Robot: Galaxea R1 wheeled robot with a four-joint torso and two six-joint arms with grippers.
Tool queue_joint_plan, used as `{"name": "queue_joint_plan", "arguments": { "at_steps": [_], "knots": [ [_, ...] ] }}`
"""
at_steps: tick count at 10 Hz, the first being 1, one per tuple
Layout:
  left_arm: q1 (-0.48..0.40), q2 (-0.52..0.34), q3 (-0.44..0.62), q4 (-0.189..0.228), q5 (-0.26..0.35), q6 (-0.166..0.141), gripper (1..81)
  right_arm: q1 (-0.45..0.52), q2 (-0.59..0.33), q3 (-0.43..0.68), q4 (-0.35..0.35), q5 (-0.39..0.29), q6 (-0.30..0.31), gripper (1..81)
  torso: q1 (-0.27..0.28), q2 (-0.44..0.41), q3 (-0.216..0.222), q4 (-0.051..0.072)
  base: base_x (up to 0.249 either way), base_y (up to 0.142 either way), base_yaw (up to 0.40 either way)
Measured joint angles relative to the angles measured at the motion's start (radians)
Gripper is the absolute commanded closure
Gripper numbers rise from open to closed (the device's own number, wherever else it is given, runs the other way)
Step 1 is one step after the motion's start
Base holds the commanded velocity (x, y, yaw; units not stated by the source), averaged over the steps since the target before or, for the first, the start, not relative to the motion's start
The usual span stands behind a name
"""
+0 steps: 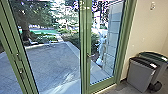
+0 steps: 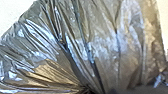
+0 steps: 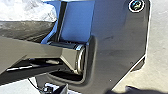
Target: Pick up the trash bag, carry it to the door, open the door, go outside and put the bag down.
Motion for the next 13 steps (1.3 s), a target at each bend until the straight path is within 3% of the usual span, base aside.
{"name": "queue_joint_plan", "arguments": {
  "at_steps": [10,13],
  "knots": [
    [0.001,0.005,0.000,0.001,-0.001,0.001,81.1,0.002,0.005,0.000,-0.004,0.000,0.000,1.0,0.000,0.000,0.000,0.000,0.132,-0.089,0.000],
    [0.000,0.006,0.000,0.001,-0.001,0.001,81.1,0.002,0.005,0.000,-0.004,0.000,0.000,1.0,0.000,0.000,0.000,0.000,0.124,0.000,0.000]
  ]
}}
